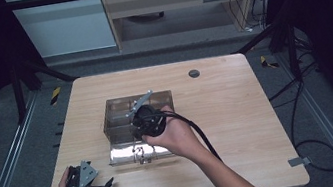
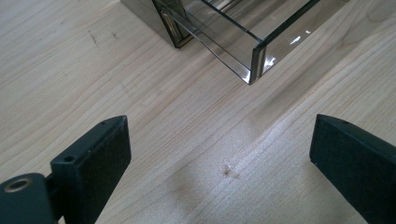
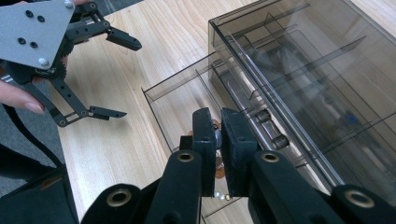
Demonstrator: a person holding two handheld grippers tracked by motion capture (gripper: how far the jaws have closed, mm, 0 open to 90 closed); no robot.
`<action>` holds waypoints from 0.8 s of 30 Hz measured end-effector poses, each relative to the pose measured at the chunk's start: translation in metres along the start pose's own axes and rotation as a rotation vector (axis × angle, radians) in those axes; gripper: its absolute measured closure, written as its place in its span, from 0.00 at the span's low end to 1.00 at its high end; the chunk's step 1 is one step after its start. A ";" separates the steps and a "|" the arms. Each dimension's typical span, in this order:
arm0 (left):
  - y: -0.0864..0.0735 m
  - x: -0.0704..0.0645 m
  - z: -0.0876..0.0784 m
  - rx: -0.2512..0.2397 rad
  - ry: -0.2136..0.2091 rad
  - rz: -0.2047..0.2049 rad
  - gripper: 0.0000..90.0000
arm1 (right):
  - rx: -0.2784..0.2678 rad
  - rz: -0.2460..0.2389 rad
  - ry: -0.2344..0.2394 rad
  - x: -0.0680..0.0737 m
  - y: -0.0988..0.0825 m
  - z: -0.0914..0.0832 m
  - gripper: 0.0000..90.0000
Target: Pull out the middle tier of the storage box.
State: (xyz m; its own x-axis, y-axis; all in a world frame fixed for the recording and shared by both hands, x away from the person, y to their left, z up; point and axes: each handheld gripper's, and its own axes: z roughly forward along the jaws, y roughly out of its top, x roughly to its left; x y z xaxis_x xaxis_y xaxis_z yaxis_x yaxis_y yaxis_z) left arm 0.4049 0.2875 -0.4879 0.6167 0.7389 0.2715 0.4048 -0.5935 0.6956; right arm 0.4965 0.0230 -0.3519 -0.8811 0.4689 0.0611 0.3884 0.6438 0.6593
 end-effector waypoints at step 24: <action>0.000 0.000 0.000 0.002 -0.002 0.000 0.06 | 0.029 0.023 0.016 -0.003 -0.019 0.019 0.95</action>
State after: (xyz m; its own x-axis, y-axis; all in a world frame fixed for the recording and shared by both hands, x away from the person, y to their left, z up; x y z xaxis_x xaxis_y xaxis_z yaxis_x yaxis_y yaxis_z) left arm 0.4049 0.2872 -0.4879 0.6184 0.7381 0.2700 0.4059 -0.5941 0.6945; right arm 0.4974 0.0209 -0.3784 -0.8757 0.4747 0.0882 0.4163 0.6499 0.6359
